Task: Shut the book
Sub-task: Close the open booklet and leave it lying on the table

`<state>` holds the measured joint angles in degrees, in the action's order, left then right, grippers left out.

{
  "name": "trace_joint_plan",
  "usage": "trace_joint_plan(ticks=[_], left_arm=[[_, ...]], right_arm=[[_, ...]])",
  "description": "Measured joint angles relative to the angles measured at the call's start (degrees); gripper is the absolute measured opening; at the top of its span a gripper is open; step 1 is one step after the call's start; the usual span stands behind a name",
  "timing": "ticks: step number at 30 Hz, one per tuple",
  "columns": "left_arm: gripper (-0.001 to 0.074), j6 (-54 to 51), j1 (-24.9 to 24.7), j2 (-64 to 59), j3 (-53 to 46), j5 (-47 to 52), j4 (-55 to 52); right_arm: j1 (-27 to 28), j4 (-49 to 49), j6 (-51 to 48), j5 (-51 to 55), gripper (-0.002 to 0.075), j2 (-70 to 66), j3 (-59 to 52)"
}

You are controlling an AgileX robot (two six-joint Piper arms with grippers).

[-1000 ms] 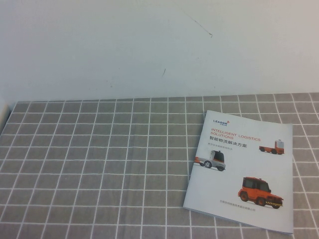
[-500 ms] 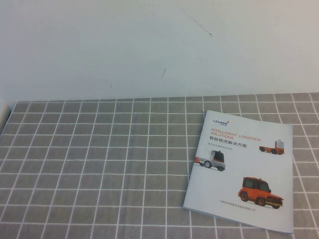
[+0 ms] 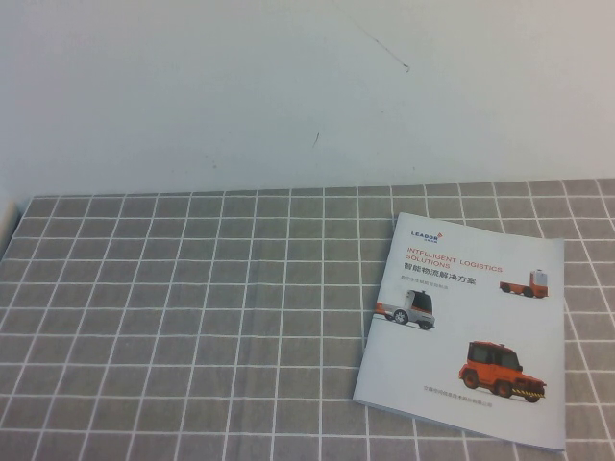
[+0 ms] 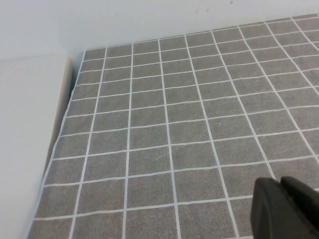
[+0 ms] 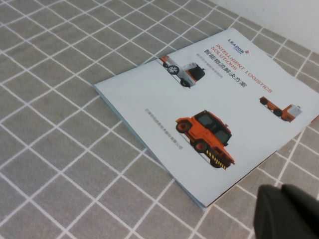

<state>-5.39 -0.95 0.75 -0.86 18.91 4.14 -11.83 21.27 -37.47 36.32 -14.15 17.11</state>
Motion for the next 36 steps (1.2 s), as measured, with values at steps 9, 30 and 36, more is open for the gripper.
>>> trace_joint_plan(ticks=[9,30,36], left_arm=[[-0.0003,0.0,0.0,0.0,0.0,0.0,0.0],[-0.0003,0.0,0.0,0.0,0.0,0.0,0.0],[-0.0003,0.0,0.0,0.0,0.0,0.0,0.0]], right_arm=[[0.0,0.0,0.0,-1.4,-0.0003,1.1,-1.5],[10.1,-18.0,22.5,-25.5,-0.0003,14.8,-18.7],[11.5,-20.0,26.3,-17.6,-0.0003,14.8,-18.5]])
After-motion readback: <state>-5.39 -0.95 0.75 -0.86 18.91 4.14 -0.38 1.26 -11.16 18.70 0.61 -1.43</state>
